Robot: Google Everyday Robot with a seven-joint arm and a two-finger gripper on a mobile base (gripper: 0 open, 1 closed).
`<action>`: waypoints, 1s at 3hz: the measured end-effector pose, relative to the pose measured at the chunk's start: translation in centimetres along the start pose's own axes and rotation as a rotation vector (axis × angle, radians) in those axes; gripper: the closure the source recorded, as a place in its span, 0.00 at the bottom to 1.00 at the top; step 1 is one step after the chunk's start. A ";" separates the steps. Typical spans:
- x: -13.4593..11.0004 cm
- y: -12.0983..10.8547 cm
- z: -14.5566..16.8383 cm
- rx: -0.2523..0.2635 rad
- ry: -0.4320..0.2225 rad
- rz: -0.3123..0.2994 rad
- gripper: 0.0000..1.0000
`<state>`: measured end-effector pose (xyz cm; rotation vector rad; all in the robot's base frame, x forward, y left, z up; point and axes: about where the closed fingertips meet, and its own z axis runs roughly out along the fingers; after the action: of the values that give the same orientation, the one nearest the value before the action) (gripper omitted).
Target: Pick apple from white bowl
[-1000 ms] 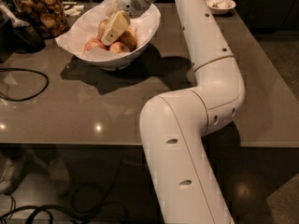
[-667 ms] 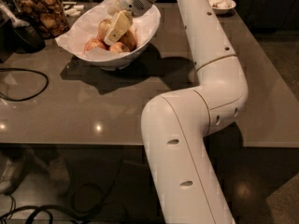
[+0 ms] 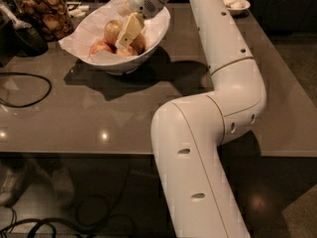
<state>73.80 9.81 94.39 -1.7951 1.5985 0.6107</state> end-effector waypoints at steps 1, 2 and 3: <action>0.2 0.0 0.0 0.004 0.023 -0.013 0.11; 0.1 0.0 0.0 0.008 0.047 -0.023 0.12; -0.2 -0.1 -0.1 0.016 0.072 -0.033 0.12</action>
Offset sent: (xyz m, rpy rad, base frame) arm 0.1655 -0.0362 0.1073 -0.1224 0.0041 0.0439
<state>73.83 9.88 94.60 -1.8465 1.6134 0.5229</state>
